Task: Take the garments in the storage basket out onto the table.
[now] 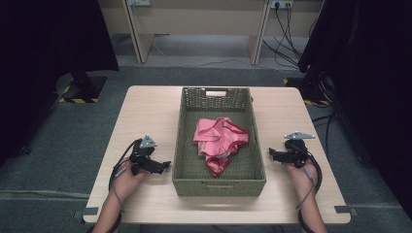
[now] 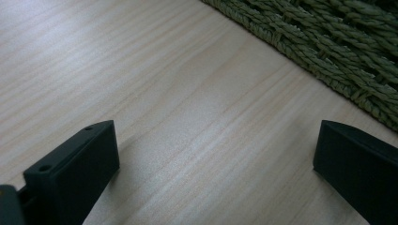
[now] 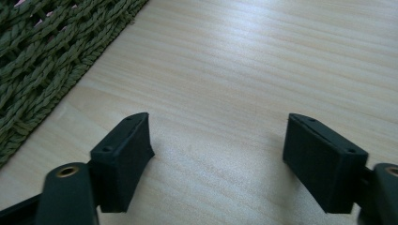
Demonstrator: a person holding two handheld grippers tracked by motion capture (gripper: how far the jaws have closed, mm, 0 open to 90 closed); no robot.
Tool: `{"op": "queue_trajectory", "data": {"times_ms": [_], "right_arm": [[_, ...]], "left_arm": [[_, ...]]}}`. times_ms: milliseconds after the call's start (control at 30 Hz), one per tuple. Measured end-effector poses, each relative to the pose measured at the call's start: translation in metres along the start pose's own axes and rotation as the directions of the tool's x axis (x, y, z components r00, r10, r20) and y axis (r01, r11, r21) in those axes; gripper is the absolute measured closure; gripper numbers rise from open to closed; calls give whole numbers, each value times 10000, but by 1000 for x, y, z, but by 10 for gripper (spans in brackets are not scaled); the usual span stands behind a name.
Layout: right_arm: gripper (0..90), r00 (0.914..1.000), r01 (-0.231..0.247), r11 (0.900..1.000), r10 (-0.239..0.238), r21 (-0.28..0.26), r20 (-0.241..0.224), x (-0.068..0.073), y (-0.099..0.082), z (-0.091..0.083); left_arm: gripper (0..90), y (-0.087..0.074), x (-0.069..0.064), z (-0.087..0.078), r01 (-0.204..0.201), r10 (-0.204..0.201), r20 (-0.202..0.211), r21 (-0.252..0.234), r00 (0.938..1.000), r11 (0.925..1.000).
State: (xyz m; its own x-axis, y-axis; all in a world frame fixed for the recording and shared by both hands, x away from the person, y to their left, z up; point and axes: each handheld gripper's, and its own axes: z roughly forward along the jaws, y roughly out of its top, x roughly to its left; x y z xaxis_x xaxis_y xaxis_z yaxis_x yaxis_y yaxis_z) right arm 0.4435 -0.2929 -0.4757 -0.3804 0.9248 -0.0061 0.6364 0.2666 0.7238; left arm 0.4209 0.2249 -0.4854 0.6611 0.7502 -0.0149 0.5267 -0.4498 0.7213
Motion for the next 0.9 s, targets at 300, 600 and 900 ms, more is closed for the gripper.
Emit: {"op": "queue_trajectory", "data": {"times_ms": [300, 600, 900], "right_arm": [[97, 9999, -53, 9998, 51, 213, 90, 1, 1, 2], [31, 9999, -104, 9991, 100, 408, 105, 2, 2, 4], [4, 9999, -139, 9988, 134, 478, 98, 3, 2, 4]], "left_arm": [[0, 0, 0, 0, 9, -9, -13, 3, 10000, 10000], [0, 0, 0, 0, 14, -14, -6, 2, 10000, 10000], [0, 0, 0, 0, 12, -12, -13, 2, 10000, 10000]]}}
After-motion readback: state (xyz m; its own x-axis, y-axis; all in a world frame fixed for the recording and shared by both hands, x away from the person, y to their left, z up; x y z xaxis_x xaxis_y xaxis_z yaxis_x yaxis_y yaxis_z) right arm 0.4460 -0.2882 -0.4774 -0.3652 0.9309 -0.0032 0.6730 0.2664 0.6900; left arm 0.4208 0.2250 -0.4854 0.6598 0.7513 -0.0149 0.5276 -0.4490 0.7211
